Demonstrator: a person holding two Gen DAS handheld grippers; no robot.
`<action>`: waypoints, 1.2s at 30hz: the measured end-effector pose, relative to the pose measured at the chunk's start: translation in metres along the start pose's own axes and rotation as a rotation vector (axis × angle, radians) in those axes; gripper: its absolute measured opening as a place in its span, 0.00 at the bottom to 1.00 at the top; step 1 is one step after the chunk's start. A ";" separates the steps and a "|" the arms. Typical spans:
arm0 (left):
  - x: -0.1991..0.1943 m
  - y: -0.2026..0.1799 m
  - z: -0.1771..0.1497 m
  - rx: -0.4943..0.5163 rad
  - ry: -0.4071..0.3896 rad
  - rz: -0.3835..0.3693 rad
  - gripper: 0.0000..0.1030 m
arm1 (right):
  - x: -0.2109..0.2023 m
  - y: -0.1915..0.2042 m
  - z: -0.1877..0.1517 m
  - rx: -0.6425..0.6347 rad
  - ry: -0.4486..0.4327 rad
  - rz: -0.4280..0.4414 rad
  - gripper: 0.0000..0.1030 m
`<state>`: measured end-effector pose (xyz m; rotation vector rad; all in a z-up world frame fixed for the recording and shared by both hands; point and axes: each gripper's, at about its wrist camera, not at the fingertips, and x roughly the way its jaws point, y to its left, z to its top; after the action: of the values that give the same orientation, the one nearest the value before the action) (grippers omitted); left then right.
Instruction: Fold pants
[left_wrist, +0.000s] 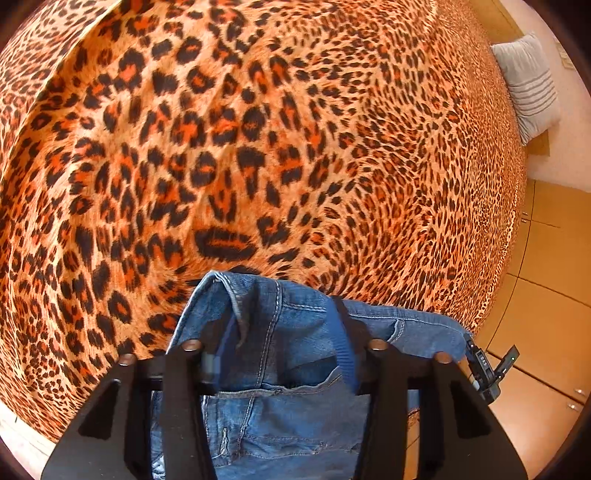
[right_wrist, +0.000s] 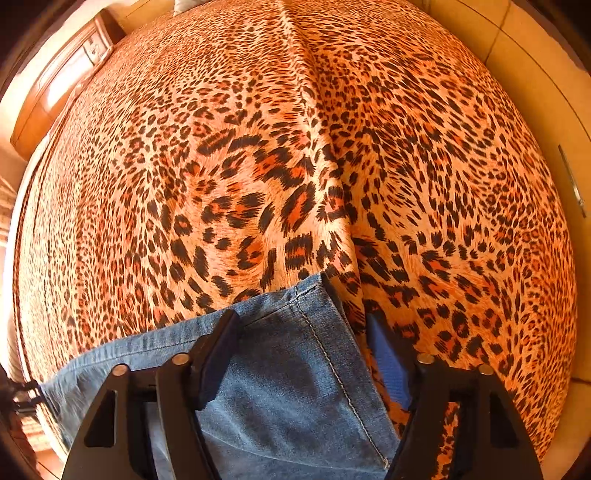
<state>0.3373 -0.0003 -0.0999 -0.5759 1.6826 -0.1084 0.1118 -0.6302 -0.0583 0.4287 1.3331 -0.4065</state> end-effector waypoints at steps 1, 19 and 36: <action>0.001 -0.007 -0.002 0.018 -0.019 0.044 0.08 | -0.002 0.004 -0.002 -0.021 -0.002 -0.010 0.32; -0.084 -0.008 -0.065 0.150 -0.250 -0.015 0.00 | -0.112 -0.010 -0.072 0.012 -0.209 0.113 0.09; -0.170 0.037 -0.189 0.240 -0.400 -0.144 0.01 | -0.216 -0.059 -0.243 0.127 -0.378 0.226 0.08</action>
<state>0.1606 0.0586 0.0778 -0.4983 1.2189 -0.2772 -0.1623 -0.5463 0.1060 0.5714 0.8849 -0.3632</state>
